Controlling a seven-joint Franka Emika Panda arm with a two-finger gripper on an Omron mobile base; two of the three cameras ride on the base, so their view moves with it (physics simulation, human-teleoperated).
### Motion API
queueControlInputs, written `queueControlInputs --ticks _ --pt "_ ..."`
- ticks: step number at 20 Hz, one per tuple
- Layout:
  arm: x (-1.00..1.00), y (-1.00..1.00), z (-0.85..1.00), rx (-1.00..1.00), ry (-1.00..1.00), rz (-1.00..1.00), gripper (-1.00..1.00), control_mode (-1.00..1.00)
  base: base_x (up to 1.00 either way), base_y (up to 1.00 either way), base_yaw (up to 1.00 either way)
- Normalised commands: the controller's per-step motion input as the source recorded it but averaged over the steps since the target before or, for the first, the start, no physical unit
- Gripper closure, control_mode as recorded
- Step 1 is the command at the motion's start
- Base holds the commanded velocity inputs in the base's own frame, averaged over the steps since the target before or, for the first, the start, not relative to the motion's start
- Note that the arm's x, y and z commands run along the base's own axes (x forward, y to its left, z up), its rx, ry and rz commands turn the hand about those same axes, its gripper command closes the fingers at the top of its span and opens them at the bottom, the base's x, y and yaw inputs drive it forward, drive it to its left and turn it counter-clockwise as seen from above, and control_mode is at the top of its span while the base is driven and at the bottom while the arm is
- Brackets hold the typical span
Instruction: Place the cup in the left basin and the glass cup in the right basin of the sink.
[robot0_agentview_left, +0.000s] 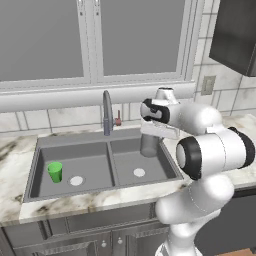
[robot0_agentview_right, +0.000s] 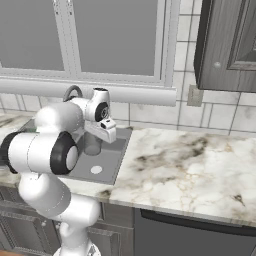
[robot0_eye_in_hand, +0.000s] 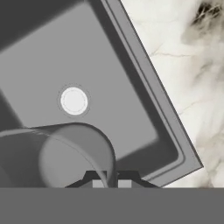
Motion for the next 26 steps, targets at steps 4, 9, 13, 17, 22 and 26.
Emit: queueControlInputs --ticks 4,9,13,17,22,26 --pt "0.21 -0.01 -0.41 0.00 0.09 0.00 1.00 -1.00 0.00 0.00 0.00" --pt "0.19 0.00 -0.40 0.00 0.06 0.00 1.00 -1.00 0.00 0.00 0.00" --pt "0.12 -0.01 -0.40 0.00 0.01 0.00 1.00 -1.00 0.00 0.00 0.00" --pt "0.09 0.00 -0.38 0.00 0.00 0.00 1.00 -1.00 0.00 0.00 0.00" --pt "0.05 -0.01 -0.38 0.00 0.00 0.00 1.00 -1.00 0.00 0.00 0.00" --pt "0.06 0.00 -0.39 0.00 0.00 0.00 1.00 -1.00 0.00 0.00 0.00"
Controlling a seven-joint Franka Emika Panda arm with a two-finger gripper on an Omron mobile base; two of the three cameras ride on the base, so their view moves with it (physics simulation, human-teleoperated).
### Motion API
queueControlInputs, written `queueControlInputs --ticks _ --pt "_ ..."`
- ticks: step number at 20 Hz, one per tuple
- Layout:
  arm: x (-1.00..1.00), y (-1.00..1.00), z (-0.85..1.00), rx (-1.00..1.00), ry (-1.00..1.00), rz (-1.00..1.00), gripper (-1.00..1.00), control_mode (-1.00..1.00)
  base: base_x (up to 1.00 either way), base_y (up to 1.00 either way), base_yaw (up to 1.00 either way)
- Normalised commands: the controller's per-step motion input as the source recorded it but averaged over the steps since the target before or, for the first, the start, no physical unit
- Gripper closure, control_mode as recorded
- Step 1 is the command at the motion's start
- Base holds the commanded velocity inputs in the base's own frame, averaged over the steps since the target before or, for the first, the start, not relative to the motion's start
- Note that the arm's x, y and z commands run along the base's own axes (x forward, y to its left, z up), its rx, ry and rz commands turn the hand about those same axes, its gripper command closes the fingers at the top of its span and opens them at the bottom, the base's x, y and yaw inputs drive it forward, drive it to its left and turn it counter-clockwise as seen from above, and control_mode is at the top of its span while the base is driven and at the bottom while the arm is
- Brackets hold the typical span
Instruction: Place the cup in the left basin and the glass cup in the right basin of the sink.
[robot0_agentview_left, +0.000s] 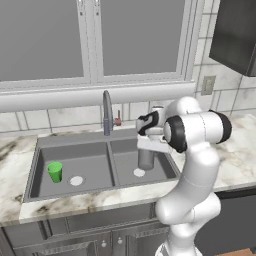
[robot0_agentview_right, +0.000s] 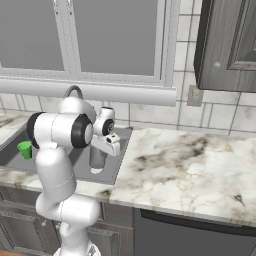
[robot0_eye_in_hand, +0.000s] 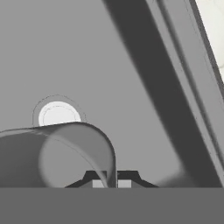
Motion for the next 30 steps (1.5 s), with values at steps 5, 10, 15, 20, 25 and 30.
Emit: queueControlInputs --ticks 5,10,15,20,25,30 --pt "0.08 0.00 -0.38 0.00 0.00 0.00 1.00 -1.00 0.00 0.00 0.00" --pt "0.07 0.00 -0.37 0.00 0.00 0.00 1.00 -1.00 0.00 0.00 0.00" --pt "0.08 0.00 -0.36 0.00 0.00 0.00 1.00 -1.00 0.00 0.00 0.00" --pt "0.06 0.00 -0.33 0.00 0.00 0.00 1.00 -1.00 0.00 0.00 0.00" --pt "0.01 0.01 -0.34 0.00 -0.01 0.00 1.00 -1.00 0.00 0.00 0.00" --pt "0.02 0.00 -0.38 0.00 0.00 0.00 1.00 -1.00 0.00 0.00 0.00"
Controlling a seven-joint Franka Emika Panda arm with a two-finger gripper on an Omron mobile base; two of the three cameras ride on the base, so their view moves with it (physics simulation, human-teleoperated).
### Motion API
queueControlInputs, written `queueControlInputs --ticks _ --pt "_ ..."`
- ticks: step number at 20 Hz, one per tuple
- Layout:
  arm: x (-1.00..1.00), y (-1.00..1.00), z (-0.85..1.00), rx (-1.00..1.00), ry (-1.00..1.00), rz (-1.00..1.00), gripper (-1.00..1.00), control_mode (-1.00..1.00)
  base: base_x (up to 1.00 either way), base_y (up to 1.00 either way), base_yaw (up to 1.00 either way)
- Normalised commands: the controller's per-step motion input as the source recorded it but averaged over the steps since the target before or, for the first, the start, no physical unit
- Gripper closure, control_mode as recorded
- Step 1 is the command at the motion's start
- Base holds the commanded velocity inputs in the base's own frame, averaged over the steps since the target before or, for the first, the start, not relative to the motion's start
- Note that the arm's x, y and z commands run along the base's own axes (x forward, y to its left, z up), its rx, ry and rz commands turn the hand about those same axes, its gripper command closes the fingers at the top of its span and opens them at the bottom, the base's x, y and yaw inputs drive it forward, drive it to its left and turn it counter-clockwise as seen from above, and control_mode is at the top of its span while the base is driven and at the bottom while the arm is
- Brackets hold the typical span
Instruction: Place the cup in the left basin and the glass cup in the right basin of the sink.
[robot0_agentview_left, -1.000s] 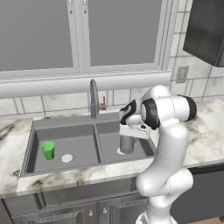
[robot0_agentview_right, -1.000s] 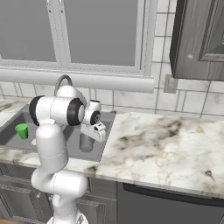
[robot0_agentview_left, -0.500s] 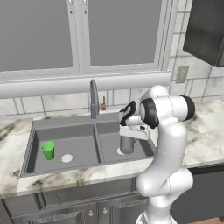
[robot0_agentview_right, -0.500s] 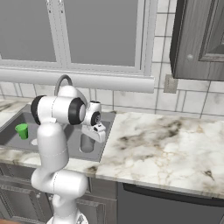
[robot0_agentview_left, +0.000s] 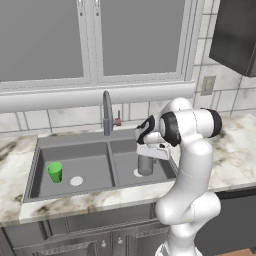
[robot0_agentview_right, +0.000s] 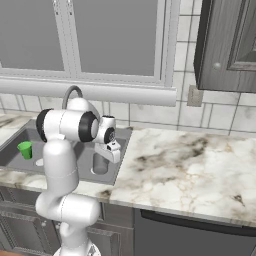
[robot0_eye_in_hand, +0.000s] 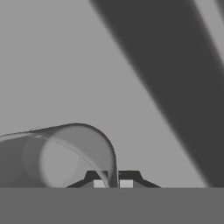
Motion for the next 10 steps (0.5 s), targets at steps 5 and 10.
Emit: queueControlInputs --ticks 5,10 --pt "0.12 0.00 -0.39 0.00 0.00 0.00 1.00 -1.00 0.00 0.00 0.00" --pt "0.16 0.02 -0.44 0.00 0.00 0.00 1.00 -1.00 0.00 0.00 0.00"
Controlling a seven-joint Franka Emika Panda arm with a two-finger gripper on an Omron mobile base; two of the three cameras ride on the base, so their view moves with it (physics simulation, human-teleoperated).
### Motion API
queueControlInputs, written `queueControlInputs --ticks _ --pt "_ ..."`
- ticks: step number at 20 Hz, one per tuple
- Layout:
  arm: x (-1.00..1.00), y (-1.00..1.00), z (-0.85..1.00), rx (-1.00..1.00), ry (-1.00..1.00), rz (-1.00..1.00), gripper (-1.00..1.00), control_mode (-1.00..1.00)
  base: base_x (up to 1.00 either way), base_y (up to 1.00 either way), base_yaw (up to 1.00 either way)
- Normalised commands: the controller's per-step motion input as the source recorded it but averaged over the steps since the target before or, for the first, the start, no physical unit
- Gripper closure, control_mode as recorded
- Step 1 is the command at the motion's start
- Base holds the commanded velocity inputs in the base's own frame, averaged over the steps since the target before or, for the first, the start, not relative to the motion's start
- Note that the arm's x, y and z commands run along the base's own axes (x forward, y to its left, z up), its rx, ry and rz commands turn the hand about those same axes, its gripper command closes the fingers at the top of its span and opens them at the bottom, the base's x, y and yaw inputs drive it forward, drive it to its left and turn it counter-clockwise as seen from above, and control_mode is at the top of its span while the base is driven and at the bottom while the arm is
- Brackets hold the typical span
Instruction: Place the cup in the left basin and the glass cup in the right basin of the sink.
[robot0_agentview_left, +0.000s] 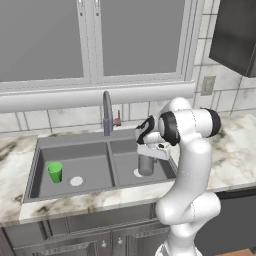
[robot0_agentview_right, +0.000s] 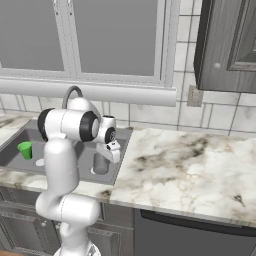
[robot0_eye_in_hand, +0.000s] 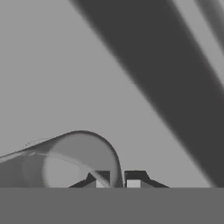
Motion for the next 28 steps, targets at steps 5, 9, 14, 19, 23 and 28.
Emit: queueControlInputs --ticks 5,9,14,19,23,28 --pt "0.26 0.07 -0.47 0.00 0.00 -0.02 1.00 -1.00 0.00 0.00 0.00" --pt "0.27 0.07 -0.45 0.00 -0.01 -0.01 1.00 -1.00 0.00 0.00 0.00" --pt "0.29 0.10 -0.42 0.00 -0.01 -0.01 1.00 -1.00 0.00 0.00 0.00" --pt "0.30 0.22 -0.36 0.00 -0.03 0.00 1.00 -1.00 0.00 0.00 0.00" --pt "0.27 0.26 -0.29 0.00 -0.06 0.00 1.00 -1.00 0.00 0.00 0.00" --pt "0.27 0.32 -0.20 0.00 -0.06 0.00 1.00 -1.00 0.00 0.00 0.00"
